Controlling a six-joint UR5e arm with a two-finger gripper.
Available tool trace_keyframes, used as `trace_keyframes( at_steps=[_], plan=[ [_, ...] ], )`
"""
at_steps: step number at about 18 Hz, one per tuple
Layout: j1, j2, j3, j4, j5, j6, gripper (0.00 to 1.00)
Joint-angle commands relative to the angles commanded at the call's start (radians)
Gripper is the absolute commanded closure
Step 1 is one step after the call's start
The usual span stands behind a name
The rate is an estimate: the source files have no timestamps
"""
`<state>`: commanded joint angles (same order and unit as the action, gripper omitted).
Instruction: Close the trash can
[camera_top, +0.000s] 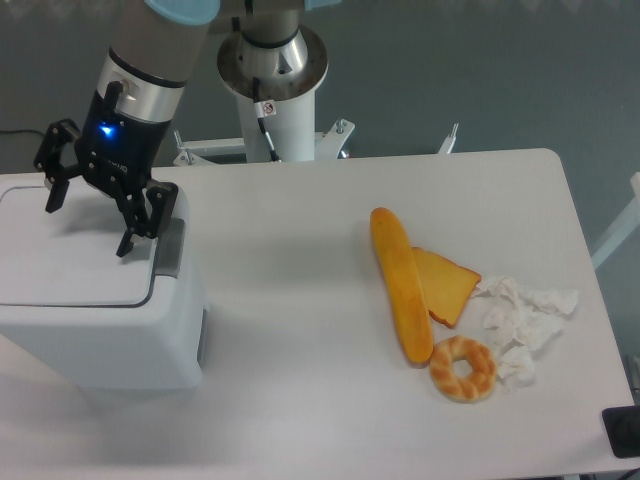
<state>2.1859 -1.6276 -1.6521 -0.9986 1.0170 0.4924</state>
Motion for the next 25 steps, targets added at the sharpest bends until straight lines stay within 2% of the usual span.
trace_keyframes(
  at_steps=[25],
  plan=[
    [-0.006,-0.006,0.000,-0.003,0.029,-0.002,0.00]
  ],
)
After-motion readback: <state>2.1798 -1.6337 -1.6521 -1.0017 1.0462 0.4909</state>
